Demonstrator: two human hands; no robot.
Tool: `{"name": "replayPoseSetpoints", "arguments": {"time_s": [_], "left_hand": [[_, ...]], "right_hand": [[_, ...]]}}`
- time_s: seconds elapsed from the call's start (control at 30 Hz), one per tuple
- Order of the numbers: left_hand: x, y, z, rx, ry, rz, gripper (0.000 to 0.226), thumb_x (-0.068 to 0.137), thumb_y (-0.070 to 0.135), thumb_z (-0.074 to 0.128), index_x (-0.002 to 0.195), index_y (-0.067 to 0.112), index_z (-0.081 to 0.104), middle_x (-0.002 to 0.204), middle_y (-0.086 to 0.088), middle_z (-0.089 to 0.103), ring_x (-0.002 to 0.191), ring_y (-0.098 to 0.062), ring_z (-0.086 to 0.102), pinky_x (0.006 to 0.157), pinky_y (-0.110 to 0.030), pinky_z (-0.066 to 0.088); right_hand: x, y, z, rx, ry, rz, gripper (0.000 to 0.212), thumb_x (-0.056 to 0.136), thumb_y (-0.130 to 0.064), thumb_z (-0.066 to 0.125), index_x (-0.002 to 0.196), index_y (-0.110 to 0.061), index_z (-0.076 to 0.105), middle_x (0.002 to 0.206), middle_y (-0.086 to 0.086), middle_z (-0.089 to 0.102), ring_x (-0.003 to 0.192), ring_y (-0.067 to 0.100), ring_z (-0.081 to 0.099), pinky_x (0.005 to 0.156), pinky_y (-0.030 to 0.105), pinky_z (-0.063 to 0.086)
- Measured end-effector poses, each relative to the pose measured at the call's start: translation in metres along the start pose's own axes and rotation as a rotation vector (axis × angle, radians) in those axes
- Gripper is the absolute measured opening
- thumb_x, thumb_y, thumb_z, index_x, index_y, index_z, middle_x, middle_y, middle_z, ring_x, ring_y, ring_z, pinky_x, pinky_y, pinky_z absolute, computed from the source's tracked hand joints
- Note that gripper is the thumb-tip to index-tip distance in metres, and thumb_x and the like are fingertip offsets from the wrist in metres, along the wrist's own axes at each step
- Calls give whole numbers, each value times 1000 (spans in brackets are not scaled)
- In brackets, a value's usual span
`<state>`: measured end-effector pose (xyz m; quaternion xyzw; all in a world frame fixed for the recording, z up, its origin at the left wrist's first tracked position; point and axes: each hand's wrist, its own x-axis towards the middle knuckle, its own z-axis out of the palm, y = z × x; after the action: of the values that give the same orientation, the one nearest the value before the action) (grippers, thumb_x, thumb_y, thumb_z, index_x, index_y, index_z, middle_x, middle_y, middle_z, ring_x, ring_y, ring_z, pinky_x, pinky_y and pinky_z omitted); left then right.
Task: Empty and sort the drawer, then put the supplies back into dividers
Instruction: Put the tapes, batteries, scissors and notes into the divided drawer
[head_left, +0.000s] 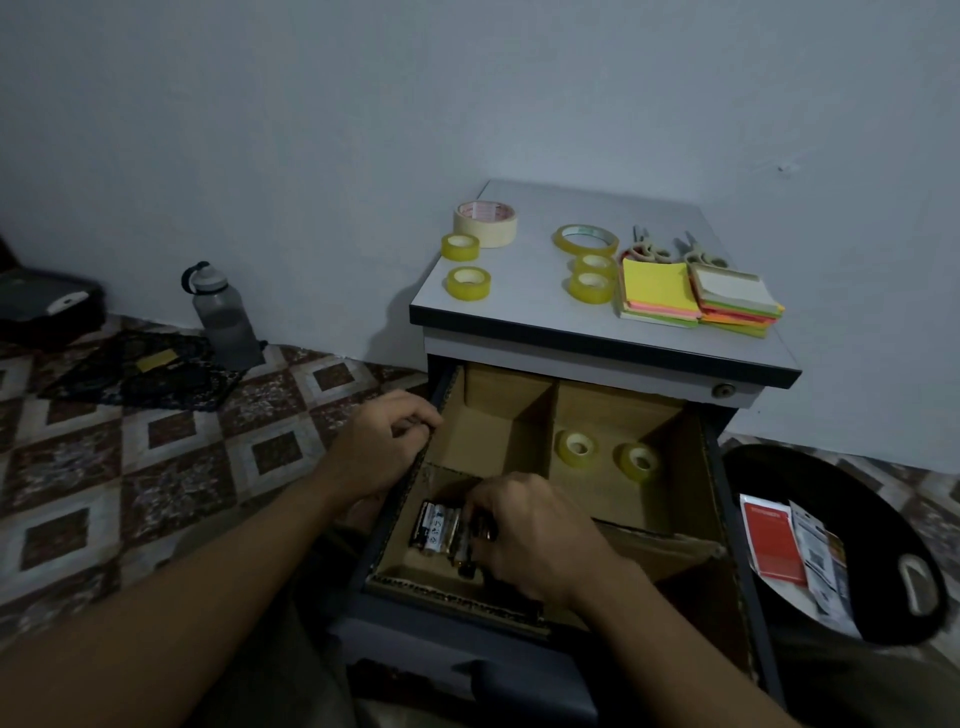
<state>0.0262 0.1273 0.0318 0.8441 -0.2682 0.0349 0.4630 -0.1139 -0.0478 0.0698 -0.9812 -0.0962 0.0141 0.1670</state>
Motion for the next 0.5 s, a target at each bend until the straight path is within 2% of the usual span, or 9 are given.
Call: {"name": "replayPoseSetpoints", "arguments": {"time_s": [0.1, 0.2, 0.3, 0.4, 0.5], "left_hand": [[3, 1, 0, -32, 15, -32, 28, 90, -1, 62, 89, 24, 74, 105, 6, 69, 92, 3, 63, 77, -5, 45], [4, 0, 0, -75, 27, -78, 29, 91, 1, 61, 86, 26, 74, 104, 5, 70, 90, 3, 64, 74, -7, 46], [4, 1, -1, -99, 15, -98, 27, 92, 1, 61, 85, 23, 74, 106, 4, 70, 88, 1, 64, 69, -13, 47], [5, 0, -2, -55, -1, -73, 20, 92, 2, 62, 89, 16, 76, 107, 4, 70, 94, 4, 62, 71, -7, 46], [4, 0, -2, -44, -3, -55, 19, 92, 1, 62, 90, 11, 77, 108, 3, 70, 96, 6, 62, 71, -3, 44]], "right_hand": [[7, -4, 8, -108, 41, -67, 14, 86, -34, 62, 96, -24, 65, 100, 1, 66, 94, 22, 58, 83, 40, 45], [8, -5, 17, -217, 81, -65, 23, 90, -40, 58, 106, -25, 65, 105, 2, 67, 103, 23, 54, 85, 41, 38], [9, -7, 22, -375, 7, -88, 22, 93, -43, 55, 99, -23, 63, 106, 4, 66, 112, 23, 48, 88, 46, 34], [12, -9, 22, -492, -80, -122, 21, 97, -40, 53, 99, -20, 60, 110, 8, 65, 117, 26, 44, 94, 50, 33], [11, -7, 25, -533, -71, -156, 23, 98, -36, 51, 108, -18, 62, 119, 7, 63, 119, 27, 41, 93, 50, 33]]}}
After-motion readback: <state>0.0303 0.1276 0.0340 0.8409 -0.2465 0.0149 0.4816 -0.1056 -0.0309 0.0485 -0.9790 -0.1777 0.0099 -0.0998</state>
